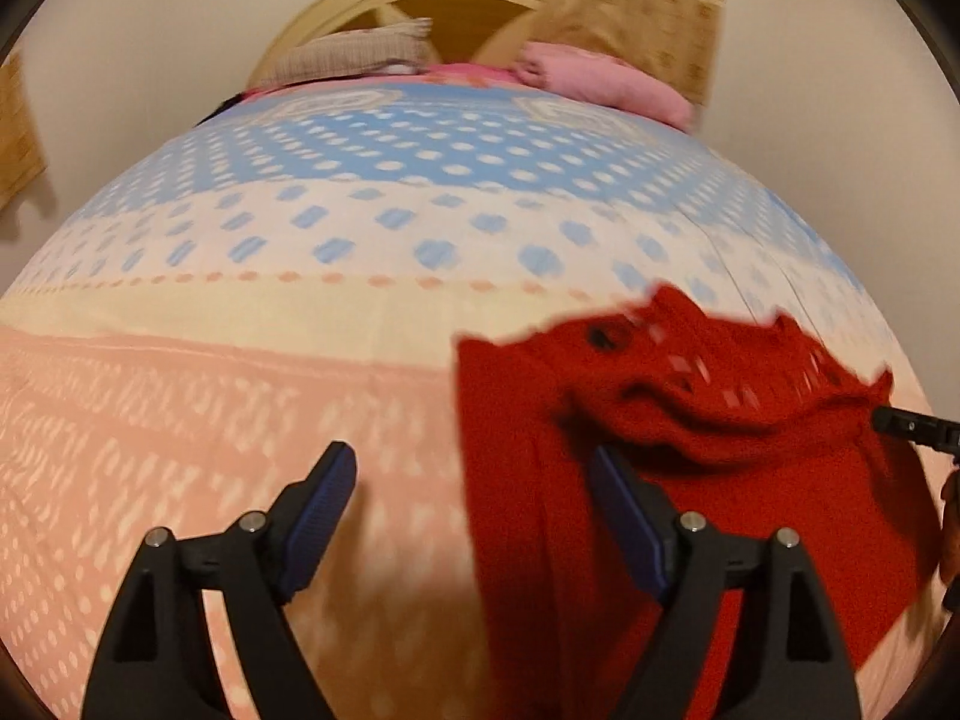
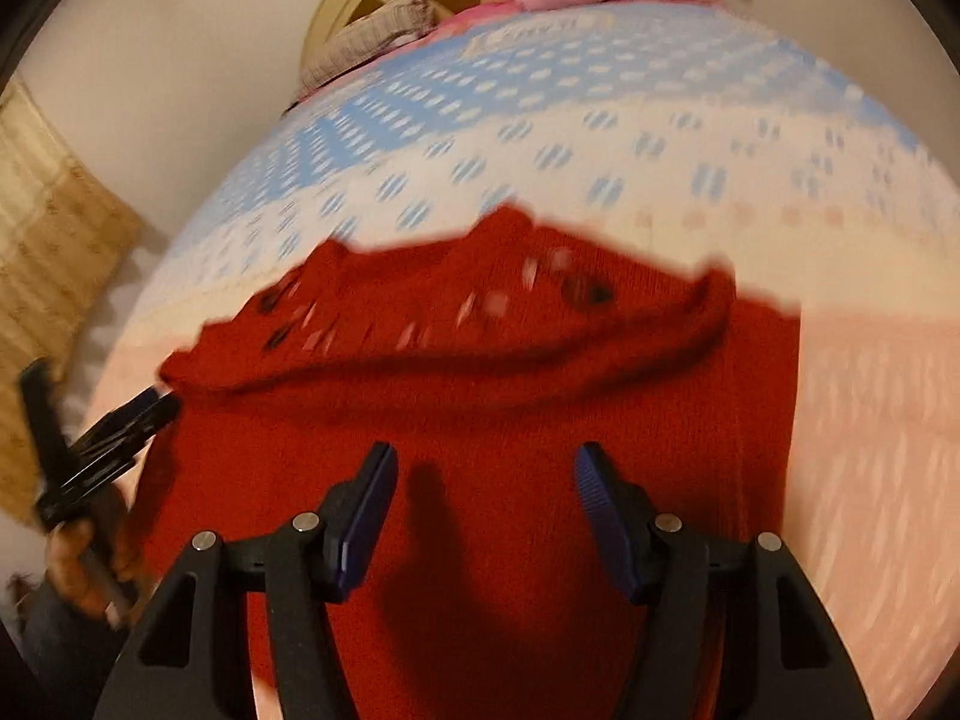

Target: Fold small clothes

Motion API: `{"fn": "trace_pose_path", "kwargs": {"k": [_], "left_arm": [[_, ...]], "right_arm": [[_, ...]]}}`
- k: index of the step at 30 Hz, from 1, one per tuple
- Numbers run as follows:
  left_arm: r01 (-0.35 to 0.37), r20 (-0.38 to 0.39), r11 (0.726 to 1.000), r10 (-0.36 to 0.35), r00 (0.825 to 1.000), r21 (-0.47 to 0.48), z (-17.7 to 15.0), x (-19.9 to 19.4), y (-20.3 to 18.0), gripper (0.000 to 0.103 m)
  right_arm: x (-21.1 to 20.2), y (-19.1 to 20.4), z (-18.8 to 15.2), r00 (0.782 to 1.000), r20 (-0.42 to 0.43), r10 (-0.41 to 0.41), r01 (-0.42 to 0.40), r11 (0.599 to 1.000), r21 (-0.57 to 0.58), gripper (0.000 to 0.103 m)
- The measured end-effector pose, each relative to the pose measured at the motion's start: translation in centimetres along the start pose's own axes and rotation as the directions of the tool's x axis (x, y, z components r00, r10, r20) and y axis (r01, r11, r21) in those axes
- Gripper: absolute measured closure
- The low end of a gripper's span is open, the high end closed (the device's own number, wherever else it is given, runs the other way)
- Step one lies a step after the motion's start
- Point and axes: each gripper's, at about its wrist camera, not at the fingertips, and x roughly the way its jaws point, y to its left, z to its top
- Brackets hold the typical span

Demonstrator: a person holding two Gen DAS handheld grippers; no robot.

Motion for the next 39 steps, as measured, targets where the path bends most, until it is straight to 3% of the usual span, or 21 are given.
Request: {"fn": "trace_pose_path", "kwargs": {"k": [2, 5, 12, 16, 19, 22, 25, 27, 31, 34, 37, 39], "left_arm": [[0.002, 0.012, 0.998, -0.001, 1.000, -0.059, 0.6, -0.4, 1.1, 0.020], [0.035, 0.022, 0.996, -0.033, 0.999, -0.087, -0.2, -1.2, 2.1, 0.014], [0.047, 0.038, 0.996, -0.044, 0.998, -0.080, -3.3, -2.9, 2.6, 0.013], [0.056, 0.056, 0.998, -0.055, 0.997, -0.025, -4.4, -4.2, 1.7, 0.013], [0.041, 0.062, 0.999, -0.043, 0.997, 0.030, -5.4, -4.6, 0.5, 0.005], [0.016, 0.053, 0.998, -0.019, 0.998, 0.065, -6.2, -4.4, -0.3, 0.005], [0.004, 0.026, 0.997, -0.006, 1.000, 0.074, -7.1, -3.7, -0.3, 0.003], [0.013, 0.020, 0.998, -0.014, 1.000, 0.060, -7.3, -3.5, 0.1, 0.002], [0.020, 0.013, 0.999, -0.021, 1.000, 0.044, -7.7, -3.4, 0.3, 0.000], [0.008, -0.008, 1.000, -0.008, 1.000, 0.027, -8.1, -3.3, 0.5, 0.000], [0.039, -0.032, 0.999, -0.039, 0.999, 0.011, -8.7, -3.2, 1.0, 0.000], [0.061, -0.043, 0.998, -0.062, 0.997, -0.014, -8.9, -3.2, 1.6, 0.000]], "right_arm": [[-1.3, 0.0, 1.5, 0.995, 0.097, -0.019, 0.017, 1.000, 0.021, 0.040], [-3.3, -0.3, 1.2, 0.982, 0.183, 0.054, -0.069, 0.995, 0.076, 0.040], [-5.5, -0.9, -4.7, 0.984, 0.171, 0.051, -0.063, 0.996, 0.065, 0.038], [-7.6, -1.6, -7.7, 0.982, 0.185, 0.047, -0.060, 0.996, 0.064, 0.038], [-9.3, -1.3, -9.5, 0.976, 0.207, 0.064, -0.075, 0.996, 0.048, 0.038], [-8.4, -0.5, -10.8, 0.983, 0.165, 0.081, -0.082, 0.997, -0.003, 0.038], [-6.7, -0.7, -12.6, 0.994, 0.107, 0.036, -0.035, 0.999, -0.009, 0.038], [-6.2, -0.4, -14.2, 0.994, 0.101, 0.041, -0.038, 0.999, -0.031, 0.038], [-6.1, 0.8, -15.9, 0.992, 0.127, -0.025, 0.040, 0.992, -0.123, 0.038], [-6.3, 0.4, -15.4, 0.992, 0.125, -0.015, 0.026, 0.996, -0.089, 0.036], [-6.0, 0.7, -15.1, 0.992, 0.127, -0.017, 0.029, 0.995, -0.094, 0.029], [-5.2, 1.5, -15.5, 0.992, 0.120, -0.033, 0.051, 0.987, -0.150, 0.017]]}}
